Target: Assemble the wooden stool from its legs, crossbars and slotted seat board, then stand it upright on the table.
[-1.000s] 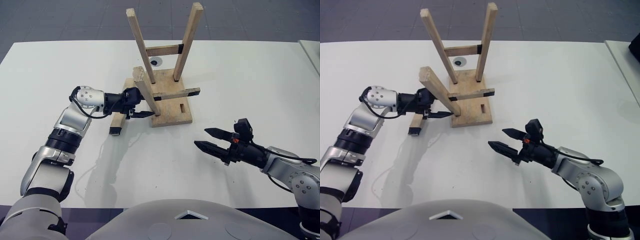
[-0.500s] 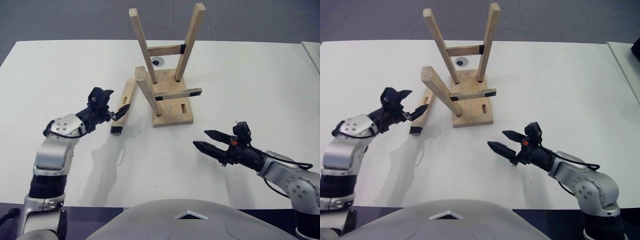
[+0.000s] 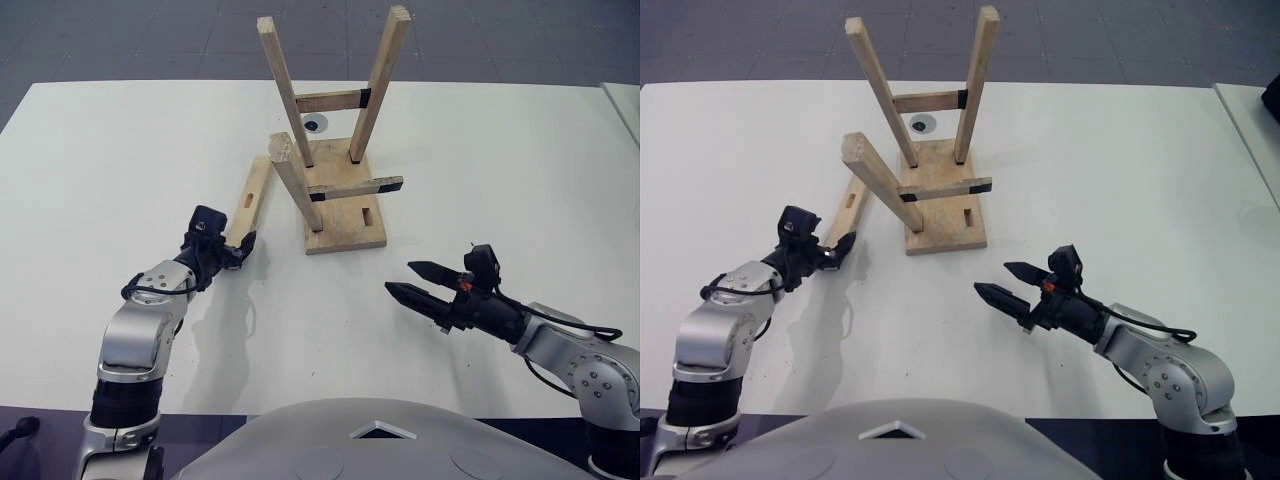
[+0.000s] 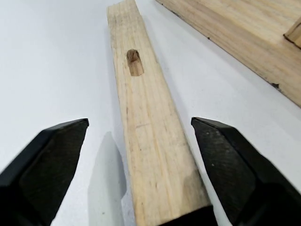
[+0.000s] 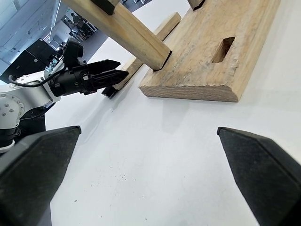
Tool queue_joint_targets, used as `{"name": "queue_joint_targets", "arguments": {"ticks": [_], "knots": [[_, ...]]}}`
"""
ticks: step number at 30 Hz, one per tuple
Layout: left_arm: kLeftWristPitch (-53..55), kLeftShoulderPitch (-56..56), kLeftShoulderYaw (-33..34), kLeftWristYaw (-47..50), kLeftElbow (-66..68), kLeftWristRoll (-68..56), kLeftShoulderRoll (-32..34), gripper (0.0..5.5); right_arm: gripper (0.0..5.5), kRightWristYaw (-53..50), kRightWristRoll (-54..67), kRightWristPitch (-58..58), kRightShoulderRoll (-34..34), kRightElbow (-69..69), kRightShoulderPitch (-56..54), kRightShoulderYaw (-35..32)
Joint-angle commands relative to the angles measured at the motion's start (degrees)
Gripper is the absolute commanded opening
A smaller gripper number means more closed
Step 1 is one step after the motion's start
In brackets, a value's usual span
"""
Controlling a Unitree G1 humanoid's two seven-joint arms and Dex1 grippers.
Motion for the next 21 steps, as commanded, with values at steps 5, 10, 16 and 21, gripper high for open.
{"name": "queue_joint_targets", "arguments": {"ticks": [5,10,16,21], "knots": [[4.35,0.2,-0.08,1.42,0.76,-0.47,-2.08,4.07,5.4,-0.21,-0.82,0.42,-0.7,-0.22,-0.54,-0.04],[6.11,-2.35,-1.02,2.02,1.49,-0.72,-4.27,3.23,5.4,-0.62,0.51,0.83,-0.53,-0.44,-1.57,-0.93],[7.87,-2.73,-1.76,2.51,2.19,0.81,-3.42,2.31,5.4,-4.48,11.6,2.6,-0.32,-4.04,-6.85,-5.19],[-0.89,-6.51,2.73,3.69,6.79,1.25,-4.01,2.04,5.4,-14.52,31.02,0.3,-2.68,-6.36,-15.46,-9.6]]}}
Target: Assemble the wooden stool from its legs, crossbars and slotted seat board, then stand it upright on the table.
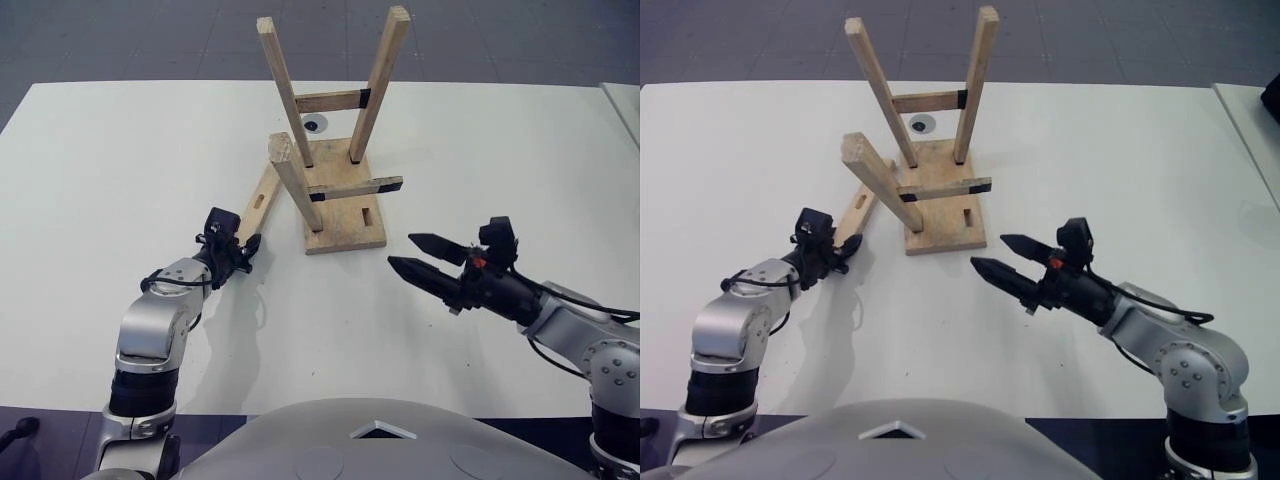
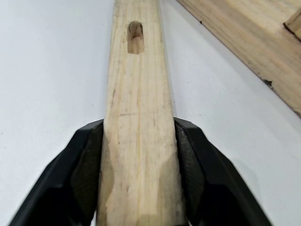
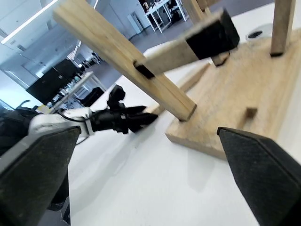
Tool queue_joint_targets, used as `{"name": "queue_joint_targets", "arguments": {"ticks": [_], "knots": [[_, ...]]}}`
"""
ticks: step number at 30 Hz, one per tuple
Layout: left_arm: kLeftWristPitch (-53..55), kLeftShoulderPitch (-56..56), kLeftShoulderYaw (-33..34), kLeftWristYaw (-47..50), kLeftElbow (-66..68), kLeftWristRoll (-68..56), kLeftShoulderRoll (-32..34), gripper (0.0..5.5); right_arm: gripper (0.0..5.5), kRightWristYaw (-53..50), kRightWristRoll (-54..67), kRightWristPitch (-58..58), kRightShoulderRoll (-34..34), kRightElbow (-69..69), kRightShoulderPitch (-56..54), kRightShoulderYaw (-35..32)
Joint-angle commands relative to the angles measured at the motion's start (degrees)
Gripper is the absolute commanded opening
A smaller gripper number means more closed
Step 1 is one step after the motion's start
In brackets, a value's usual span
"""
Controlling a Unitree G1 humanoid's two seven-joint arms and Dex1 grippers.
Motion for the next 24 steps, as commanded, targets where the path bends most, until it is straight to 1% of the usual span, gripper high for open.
{"name": "queue_joint_targets", "arguments": {"ticks": [1,3,5,7,9,11,14,16,20,24], "knots": [[-8.55,-4.75,6.27,1.77,5.56,0.12,-0.62,2.04,5.4,-8.39,15.07,-2.79,-3.61,-1.89,-7.78,-3.74],[-13.6,-9.07,10.87,1.86,8.38,-2.12,-1.05,2.04,5.4,-11.54,20.22,-4.36,-5.42,-1.92,-10.99,-4.28],[-18.97,-14.3,15.75,-0.73,10.48,-7.19,-1.72,2.04,5.4,-13.86,23.27,-5.47,-6.93,-1.58,-14.2,-3.68],[-20.93,-18.5,19.14,-5.48,10.14,-14.64,-2.3,2.04,5.4,-14.92,24.53,-5.79,-7.99,-0.76,-16.76,-2.51],[-17.07,-21.83,21.75,-10.15,7.56,-25.53,-2.49,2.04,5.4,-15.42,25.03,-5.76,-8.31,1.24,-19.72,-0.7],[-10.27,-24.6,23.33,-12.24,5.15,-36.79,-1.21,2.04,5.4,-15.67,25.56,-5.7,-7.95,3.48,-23.08,1.38],[0.41,-27.39,23.57,-14.99,0.08,-55.89,3.92,2.04,5.4,-16.73,27.83,-5.64,-6.29,7.19,-29.13,4.87],[4.01,-28.48,23.23,-15.93,-1.68,-62.99,6.88,2.04,5.4,-17.35,29.64,-5.56,-5.25,8.89,-32.57,6.89],[8.85,-28.23,20.75,-18.51,-4.02,-71.82,11.79,2.04,5.4,-18.05,33.39,-4.49,-3.86,11.38,-38.07,10.3],[10.15,-26.93,18.26,-19.35,-5.99,-76.13,14.6,2.04,5.4,-17.06,34.26,-2.15,-2.7,12.06,-42.51,13.95]]}}
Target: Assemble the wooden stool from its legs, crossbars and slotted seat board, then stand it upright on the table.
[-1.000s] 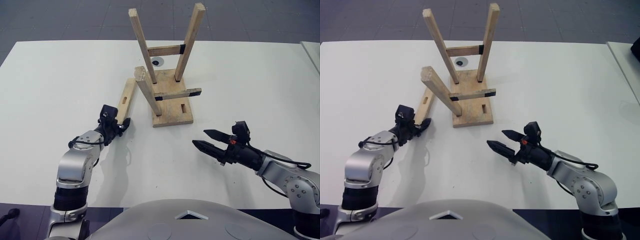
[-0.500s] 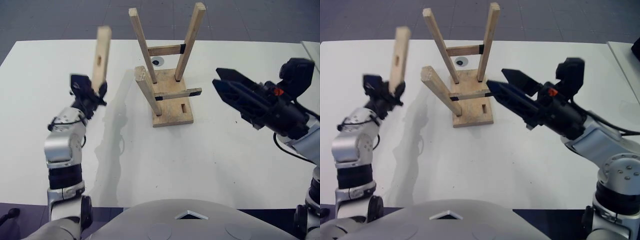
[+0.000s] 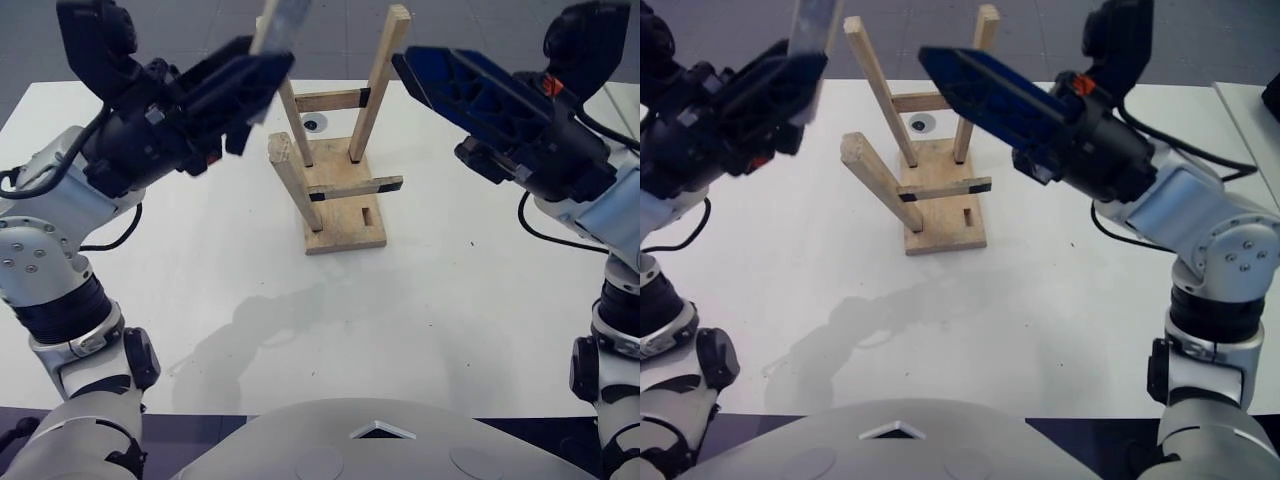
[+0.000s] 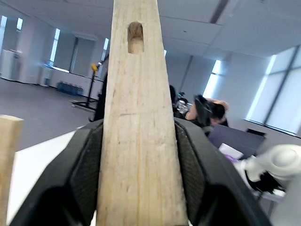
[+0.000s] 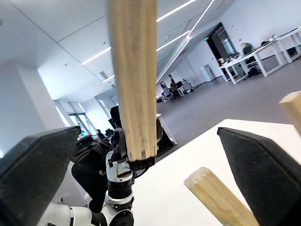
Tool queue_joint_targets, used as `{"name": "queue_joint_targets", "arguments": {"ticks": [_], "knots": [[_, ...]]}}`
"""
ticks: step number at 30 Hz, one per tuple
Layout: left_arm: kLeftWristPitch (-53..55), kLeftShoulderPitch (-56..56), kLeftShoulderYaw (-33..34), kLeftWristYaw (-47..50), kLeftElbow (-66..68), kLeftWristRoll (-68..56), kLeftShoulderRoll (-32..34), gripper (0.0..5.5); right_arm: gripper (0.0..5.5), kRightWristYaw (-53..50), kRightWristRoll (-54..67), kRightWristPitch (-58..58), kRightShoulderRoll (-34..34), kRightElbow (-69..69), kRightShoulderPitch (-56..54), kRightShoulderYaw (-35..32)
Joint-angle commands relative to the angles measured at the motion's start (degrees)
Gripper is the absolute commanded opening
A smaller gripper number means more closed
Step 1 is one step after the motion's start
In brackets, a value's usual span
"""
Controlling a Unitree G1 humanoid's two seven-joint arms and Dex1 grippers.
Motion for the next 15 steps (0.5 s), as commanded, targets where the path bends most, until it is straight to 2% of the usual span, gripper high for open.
{"name": "queue_joint_targets", "arguments": {"ticks": [1,4,15], "knots": [[1.13,1.24,-2.74,-0.26,-2.04,-3.0,2.81,2.04,5.4,0.65,1.1,2.76,1.21,0.12,-4.72,3.7],[1.0,1.74,-4.05,-0.47,-2.59,-3.63,3.86,2.04,5.14,0.87,0.99,3.38,2.08,-0.13,-6.75,5.09],[-0.27,2.92,-4.99,-2.13,-2.35,-4.98,6.64,2.04,3.32,7.02,-4.38,6.6,1.14,-0.8,-8.53,4.53]]}}
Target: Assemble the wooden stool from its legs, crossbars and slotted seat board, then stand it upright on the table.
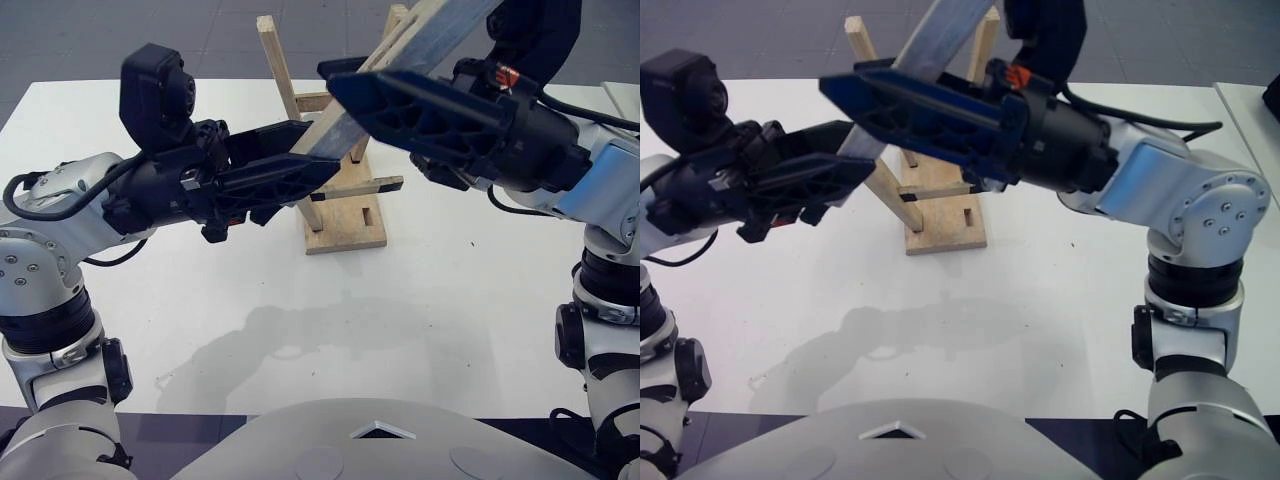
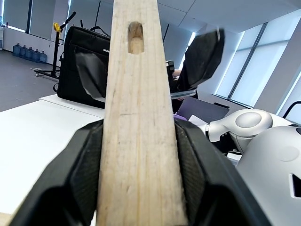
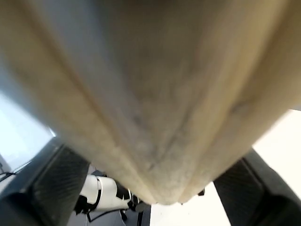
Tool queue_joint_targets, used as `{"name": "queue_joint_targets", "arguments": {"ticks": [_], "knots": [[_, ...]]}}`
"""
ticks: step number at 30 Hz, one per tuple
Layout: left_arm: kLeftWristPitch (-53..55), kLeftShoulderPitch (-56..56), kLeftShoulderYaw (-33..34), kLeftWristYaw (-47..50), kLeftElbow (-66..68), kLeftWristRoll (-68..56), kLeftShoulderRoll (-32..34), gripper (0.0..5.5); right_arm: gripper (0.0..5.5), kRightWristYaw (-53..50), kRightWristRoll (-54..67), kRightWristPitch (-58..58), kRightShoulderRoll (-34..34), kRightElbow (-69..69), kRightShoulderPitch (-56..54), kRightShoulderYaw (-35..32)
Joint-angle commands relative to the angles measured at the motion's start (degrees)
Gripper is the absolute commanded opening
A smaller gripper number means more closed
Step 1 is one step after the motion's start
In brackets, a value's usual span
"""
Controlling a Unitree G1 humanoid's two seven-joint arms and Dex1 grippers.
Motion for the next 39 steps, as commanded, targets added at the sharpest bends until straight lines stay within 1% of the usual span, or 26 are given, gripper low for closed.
{"name": "queue_joint_targets", "arguments": {"ticks": [1,6,8,14,15,20,23,26,27,29,33,36,39], "knots": [[-0.78,0.31,-0.28,-0.64,0.21,-1.09,1.28,2.04,3.17,2.2,-2.48,1.42,-0.95,-0.76,-0.93,-0.33],[-0.94,0.73,-0.26,-1.26,0.16,-1.45,1.83,2.04,2.35,3.01,-4.0,1.26,-0.75,-0.66,-0.71,-0.74],[-1.05,0.95,-0.24,-1.52,0.25,-1.48,2.01,2.04,2.11,3.48,-4.42,1.42,-0.84,-0.52,-0.66,-0.92],[-1.98,1.37,-0.07,-2.56,0.2,0.13,2.1,2.04,2.09,4.52,-4.83,1.4,-0.8,-0.13,-0.56,-1.8],[-2.55,1.36,-0.03,-2.67,0.07,1.06,1.96,2.41,2.09,4.48,-4.78,1.23,-0.85,0.08,-0.66,-2.14],[-7.29,1.24,2.83,-3.75,3.95,5.73,1.88,3.21,2.04,4.32,-6.46,0.04,-2.18,3.1,-0.69,-6.07],[-9.87,2.65,5.92,-4.18,7.49,7.55,1.53,3.71,2.04,4.96,-12.69,-1.51,-3.58,7.59,0.43,-9.34],[-12.18,3.2,7.66,-1.35,10.87,9.46,-0.17,4.23,2.04,6.54,-21.08,-3.81,-5.78,12.0,3.57,-12.78],[-13.99,3.49,6.98,-0.38,12.43,13.1,-0.84,4.36,2.04,7.48,-24.47,-4.77,-6.65,13.04,5.3,-13.87],[-18.85,4.46,3.28,1.24,15.54,23.38,-1.78,4.79,2.04,9.33,-31.6,-6.39,-8.24,14.17,9.27,-14.64],[-34.85,7.66,-9.97,4.22,23.64,51.27,-2.96,5.39,2.04,12.91,-44.91,-9.93,-9.0,16.75,17.36,-11.99],[-42.84,6.55,-18.79,9.27,33.51,66.76,-4.84,5.4,2.04,15.29,-52.41,-12.26,-7.97,17.3,22.58,-8.54],[-47.31,4.42,-22.78,11.22,41.98,73.76,-7.91,5.4,2.04,16.42,-56.3,-13.27,-6.48,16.14,24.8,-6.27]]}}
